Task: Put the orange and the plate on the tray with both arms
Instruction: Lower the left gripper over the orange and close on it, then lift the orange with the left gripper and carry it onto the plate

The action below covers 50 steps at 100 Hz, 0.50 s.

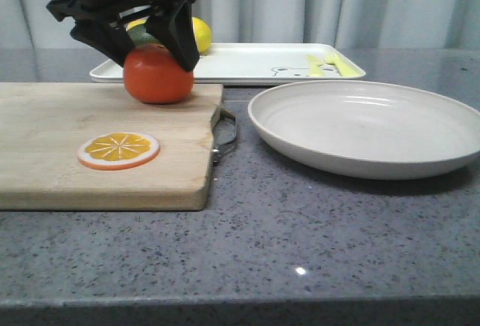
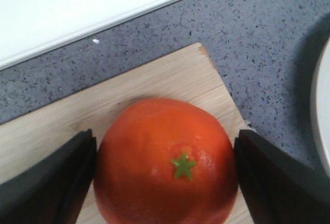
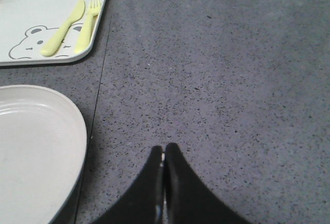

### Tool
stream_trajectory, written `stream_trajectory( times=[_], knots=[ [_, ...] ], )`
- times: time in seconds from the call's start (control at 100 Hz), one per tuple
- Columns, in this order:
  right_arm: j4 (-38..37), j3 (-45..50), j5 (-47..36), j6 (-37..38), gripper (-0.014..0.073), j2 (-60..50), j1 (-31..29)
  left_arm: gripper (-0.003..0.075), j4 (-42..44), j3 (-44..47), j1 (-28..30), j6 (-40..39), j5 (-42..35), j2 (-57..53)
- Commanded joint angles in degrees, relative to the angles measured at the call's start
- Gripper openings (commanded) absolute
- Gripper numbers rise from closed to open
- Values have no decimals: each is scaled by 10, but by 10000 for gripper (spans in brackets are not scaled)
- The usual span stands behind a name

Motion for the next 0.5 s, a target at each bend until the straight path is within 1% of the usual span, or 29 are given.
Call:
stream_trajectory(
  times=[0.0, 0.1, 0.19, 0.33, 0.49],
  knots=[
    [-1, -21, -34, -1, -59, 3, 1, 394, -11, -24, -1, -4, -9, -24],
    [-1, -21, -31, -1, -59, 3, 1, 355, -13, -37, -6, -4, 4, -24],
    [-1, -21, -31, -1, -59, 3, 1, 354, -17, -55, -18, -4, 5, -24],
    [-1, -21, -31, -1, -59, 3, 1, 354, -18, -85, -63, -4, 4, -23],
    [-1, -21, -31, -1, -59, 3, 1, 354, -21, -112, -131, -4, -1, -10]
  ],
)
